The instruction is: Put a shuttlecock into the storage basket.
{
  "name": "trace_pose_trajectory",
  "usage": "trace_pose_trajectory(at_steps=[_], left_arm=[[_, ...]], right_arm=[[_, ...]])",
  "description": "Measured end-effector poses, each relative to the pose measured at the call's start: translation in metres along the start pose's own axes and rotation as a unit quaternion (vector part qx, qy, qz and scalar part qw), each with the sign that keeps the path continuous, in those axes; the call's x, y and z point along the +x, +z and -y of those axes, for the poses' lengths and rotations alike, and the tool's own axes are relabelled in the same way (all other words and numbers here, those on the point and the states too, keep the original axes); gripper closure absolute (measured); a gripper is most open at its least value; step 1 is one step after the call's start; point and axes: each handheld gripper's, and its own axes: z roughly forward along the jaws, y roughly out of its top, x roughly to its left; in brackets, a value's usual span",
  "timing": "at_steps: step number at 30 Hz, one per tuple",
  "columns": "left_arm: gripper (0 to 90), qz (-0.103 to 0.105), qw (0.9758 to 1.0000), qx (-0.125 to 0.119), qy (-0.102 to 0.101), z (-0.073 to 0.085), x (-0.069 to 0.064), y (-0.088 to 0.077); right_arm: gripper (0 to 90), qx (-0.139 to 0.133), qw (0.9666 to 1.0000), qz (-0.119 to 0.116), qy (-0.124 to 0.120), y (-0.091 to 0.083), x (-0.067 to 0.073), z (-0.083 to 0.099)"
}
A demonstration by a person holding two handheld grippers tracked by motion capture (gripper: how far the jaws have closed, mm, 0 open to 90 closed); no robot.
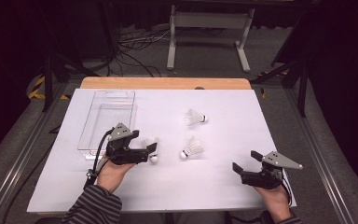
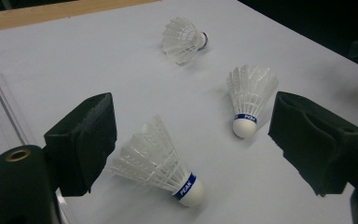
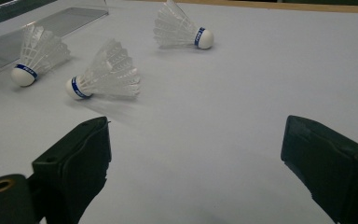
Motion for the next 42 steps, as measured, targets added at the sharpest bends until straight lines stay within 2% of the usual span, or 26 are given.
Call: trace_pose_trajectory(at_steps=[6,12,13,17,20,23,26,28,29,35,36,37,40,42], left_arm=[[16.9,-0.004,0.9999,0.011,-0.003,-0.004,0.001,0.002],[18.6,-0.008,0.9994,0.034,-0.006,-0.008,0.003,0.004],[19.0,-0.013,0.9993,0.036,-0.002,-0.009,0.004,0.005],[20.9,-0.013,0.9985,0.053,-0.009,-0.012,0.005,0.006],[20.9,-0.017,0.9971,0.073,-0.003,-0.016,0.005,0.008],[22.0,-0.023,0.9964,0.082,0.003,-0.02,0.005,0.009],[23.1,-0.024,0.9955,0.092,-0.002,-0.023,0.006,0.011],[23.6,-0.027,0.9942,0.104,0.004,-0.026,0.007,0.012],[23.9,-0.026,0.9936,0.11,0.001,-0.027,0.007,0.013],[24.8,-0.041,0.9908,0.128,0.01,-0.033,0.007,0.018],[25.3,-0.04,0.9907,0.13,0.004,-0.033,0.007,0.018],[26.0,-0.045,0.99,0.133,0.012,-0.034,0.008,0.019],[27.7,-0.037,0.9884,0.147,0.002,-0.036,0.009,0.022],[28.5,-0.039,0.9871,0.155,0.001,-0.037,0.01,0.025]], right_arm=[[9.1,0.0,1.0,-0.001,0.0,0.0,0.0,0.0],[9.1,0.0,1.0,-0.002,0.0,0.0,0.0,0.0],[9.1,0.0,1.0,-0.002,0.0,0.0,0.0,0.0],[9.1,0.001,1.0,-0.002,-0.001,0.001,0.0,0.0],[9.1,0.001,1.0,-0.002,-0.001,0.001,0.0,0.0],[9.1,0.001,1.0,-0.002,-0.001,0.001,0.0,0.0],[9.1,0.001,1.0,-0.002,-0.001,0.001,0.0,0.0],[9.1,0.001,1.0,-0.002,-0.001,0.001,0.0,0.0],[9.1,0.001,1.0,-0.002,-0.001,0.001,0.0,0.0],[9.2,0.002,1.0,-0.002,-0.001,0.001,0.0,0.0],[9.2,0.002,1.0,-0.002,-0.001,0.001,0.0,0.0],[9.2,0.002,1.0,-0.002,-0.001,0.001,0.0,0.0],[9.3,0.001,1.0,-0.003,-0.001,0.001,0.0,0.0],[9.3,0.003,1.0,-0.004,-0.001,0.001,0.0,0.0]])
